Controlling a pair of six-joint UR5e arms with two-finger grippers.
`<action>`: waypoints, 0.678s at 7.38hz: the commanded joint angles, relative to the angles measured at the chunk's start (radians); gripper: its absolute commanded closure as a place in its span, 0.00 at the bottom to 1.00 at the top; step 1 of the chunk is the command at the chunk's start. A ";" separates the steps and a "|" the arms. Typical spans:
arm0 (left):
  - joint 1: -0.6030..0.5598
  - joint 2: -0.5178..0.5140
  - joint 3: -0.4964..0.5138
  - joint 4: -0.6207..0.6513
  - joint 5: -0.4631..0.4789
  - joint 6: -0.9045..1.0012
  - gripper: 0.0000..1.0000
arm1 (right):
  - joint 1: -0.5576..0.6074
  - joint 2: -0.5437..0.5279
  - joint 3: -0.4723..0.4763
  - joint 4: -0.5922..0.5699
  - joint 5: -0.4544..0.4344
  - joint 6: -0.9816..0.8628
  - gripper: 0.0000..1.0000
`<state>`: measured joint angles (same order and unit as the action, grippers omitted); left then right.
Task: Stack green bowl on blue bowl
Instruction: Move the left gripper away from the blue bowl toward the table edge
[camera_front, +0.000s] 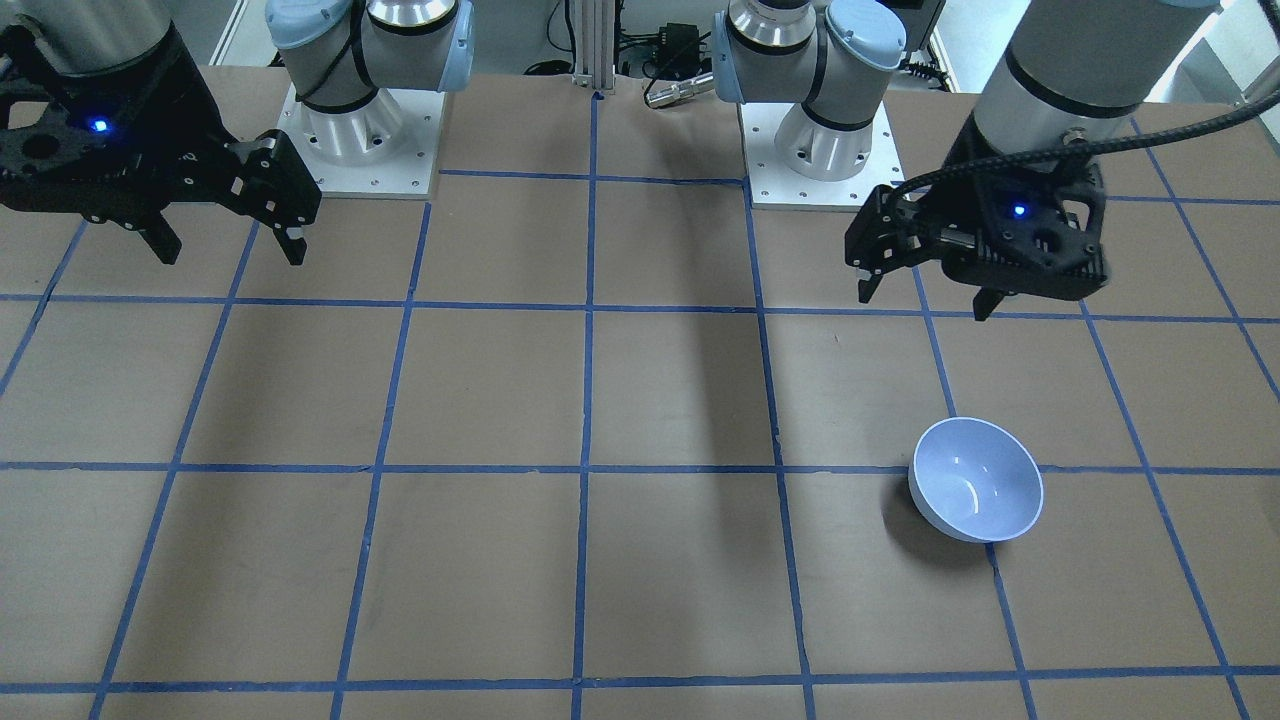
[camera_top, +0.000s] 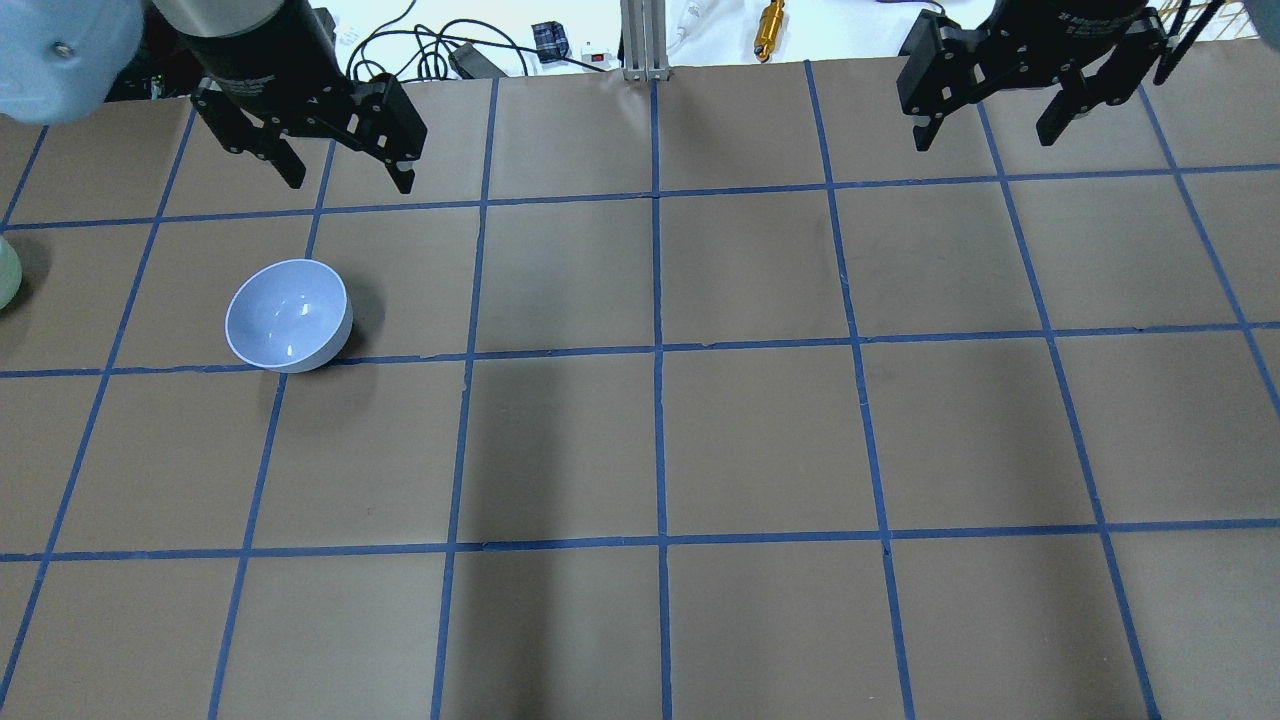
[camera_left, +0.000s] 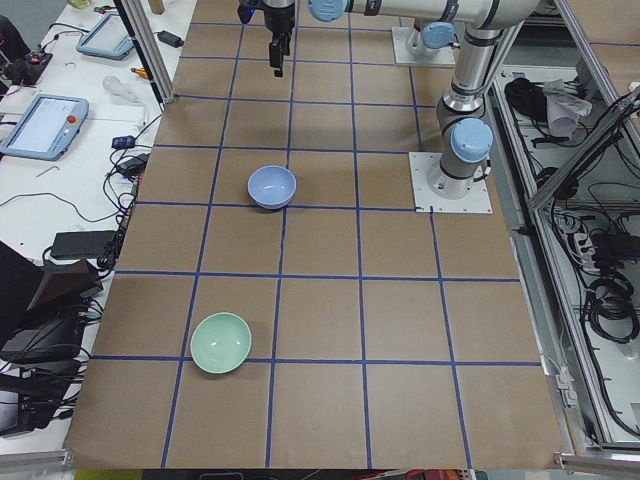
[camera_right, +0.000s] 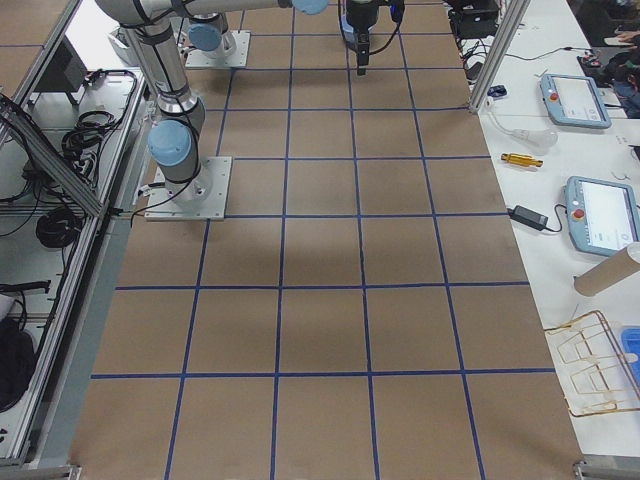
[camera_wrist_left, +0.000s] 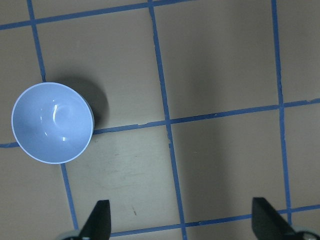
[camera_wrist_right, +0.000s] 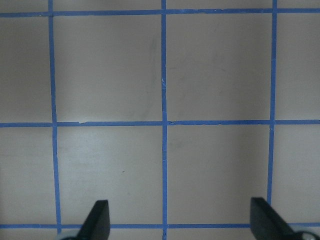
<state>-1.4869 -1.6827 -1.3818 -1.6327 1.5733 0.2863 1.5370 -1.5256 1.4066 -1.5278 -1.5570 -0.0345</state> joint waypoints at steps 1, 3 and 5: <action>0.150 -0.009 0.030 -0.054 0.008 0.301 0.00 | 0.000 0.001 0.000 0.000 0.000 -0.001 0.00; 0.416 -0.087 0.064 -0.056 0.013 0.768 0.00 | 0.000 -0.001 0.000 0.000 0.000 -0.001 0.00; 0.560 -0.237 0.069 0.200 0.111 1.230 0.00 | 0.000 0.001 0.000 0.000 0.000 -0.001 0.00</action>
<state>-1.0241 -1.8284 -1.3183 -1.5750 1.6418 1.2275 1.5370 -1.5252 1.4067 -1.5279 -1.5570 -0.0353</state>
